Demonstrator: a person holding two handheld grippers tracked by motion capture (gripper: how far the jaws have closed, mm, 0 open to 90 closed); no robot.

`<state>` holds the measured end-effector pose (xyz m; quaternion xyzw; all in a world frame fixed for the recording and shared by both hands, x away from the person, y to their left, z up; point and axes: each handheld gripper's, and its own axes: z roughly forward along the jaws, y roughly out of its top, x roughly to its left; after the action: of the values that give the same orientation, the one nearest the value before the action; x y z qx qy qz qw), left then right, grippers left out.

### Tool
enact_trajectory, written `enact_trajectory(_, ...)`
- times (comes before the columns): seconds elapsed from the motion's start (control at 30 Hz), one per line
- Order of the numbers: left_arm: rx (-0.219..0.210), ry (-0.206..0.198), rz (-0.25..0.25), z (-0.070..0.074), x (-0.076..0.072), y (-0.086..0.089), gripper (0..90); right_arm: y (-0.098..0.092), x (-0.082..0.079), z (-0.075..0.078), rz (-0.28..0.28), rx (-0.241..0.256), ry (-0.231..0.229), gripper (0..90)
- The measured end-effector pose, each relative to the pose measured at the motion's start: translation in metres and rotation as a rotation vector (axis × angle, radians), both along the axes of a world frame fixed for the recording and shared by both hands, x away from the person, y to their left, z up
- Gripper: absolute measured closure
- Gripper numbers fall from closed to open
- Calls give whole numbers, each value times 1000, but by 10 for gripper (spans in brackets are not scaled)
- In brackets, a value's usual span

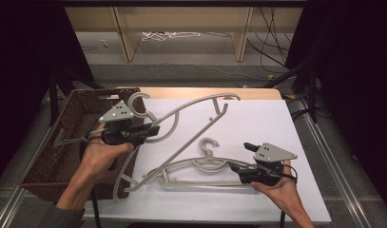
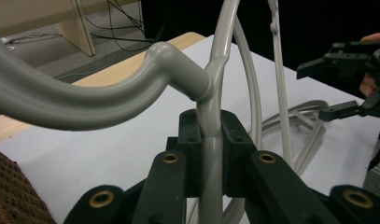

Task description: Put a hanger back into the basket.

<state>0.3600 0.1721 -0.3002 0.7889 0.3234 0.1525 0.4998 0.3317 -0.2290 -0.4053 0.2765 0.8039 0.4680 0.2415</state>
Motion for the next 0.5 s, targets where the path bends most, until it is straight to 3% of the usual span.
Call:
enact_trajectory(0.2, 36, -31, 62, 16, 7, 24, 810, 1, 0, -3, 1, 1, -2, 201)
enact_trajectory(0.5, 90, -40, 187, 19, 23, 69, 811, -1, -1, -4, 5, -9, 10, 201)
